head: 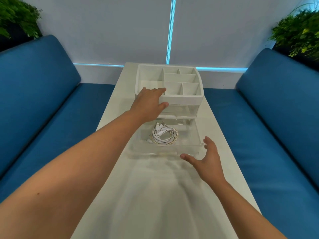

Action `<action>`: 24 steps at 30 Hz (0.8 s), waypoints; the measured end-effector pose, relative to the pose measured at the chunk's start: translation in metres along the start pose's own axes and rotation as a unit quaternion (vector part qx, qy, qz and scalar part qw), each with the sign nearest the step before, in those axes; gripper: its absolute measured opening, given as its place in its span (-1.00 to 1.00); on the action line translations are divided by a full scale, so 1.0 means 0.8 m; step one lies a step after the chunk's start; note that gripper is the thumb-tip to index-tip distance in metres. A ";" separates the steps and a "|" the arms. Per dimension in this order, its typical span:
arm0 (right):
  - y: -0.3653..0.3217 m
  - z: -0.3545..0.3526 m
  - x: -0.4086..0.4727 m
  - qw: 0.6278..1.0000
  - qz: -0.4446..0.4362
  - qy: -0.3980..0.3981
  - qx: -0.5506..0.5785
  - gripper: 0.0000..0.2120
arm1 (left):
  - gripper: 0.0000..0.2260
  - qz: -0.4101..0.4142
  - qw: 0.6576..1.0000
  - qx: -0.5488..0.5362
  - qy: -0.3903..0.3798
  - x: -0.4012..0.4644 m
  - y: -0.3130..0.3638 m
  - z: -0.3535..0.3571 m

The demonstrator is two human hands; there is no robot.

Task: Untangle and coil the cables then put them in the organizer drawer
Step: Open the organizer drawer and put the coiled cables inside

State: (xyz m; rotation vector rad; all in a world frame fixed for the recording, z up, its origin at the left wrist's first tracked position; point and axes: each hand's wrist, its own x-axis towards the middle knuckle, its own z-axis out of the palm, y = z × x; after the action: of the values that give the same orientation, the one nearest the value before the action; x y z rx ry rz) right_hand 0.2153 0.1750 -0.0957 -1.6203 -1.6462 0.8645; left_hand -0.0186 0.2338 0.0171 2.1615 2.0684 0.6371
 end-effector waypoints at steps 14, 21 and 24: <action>-0.018 0.029 0.055 0.999 0.004 0.035 0.018 -0.40 | -0.69 -0.058 0.986 -0.144 0.061 0.009 -0.001 0.003; -0.032 0.046 0.085 0.998 0.009 0.053 0.031 -0.37 | -0.69 -0.067 0.983 -0.160 0.059 0.011 -0.007 0.009; -0.039 0.049 0.097 0.997 0.015 0.058 0.047 -0.35 | -0.69 -0.075 0.983 -0.155 0.059 0.013 -0.007 0.012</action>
State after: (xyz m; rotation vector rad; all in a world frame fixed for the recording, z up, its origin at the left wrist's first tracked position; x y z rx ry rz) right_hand 0.1644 0.2517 -0.0917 -1.6022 -1.4845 0.8348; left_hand -0.0204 0.2464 0.0086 1.8189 2.0017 1.0125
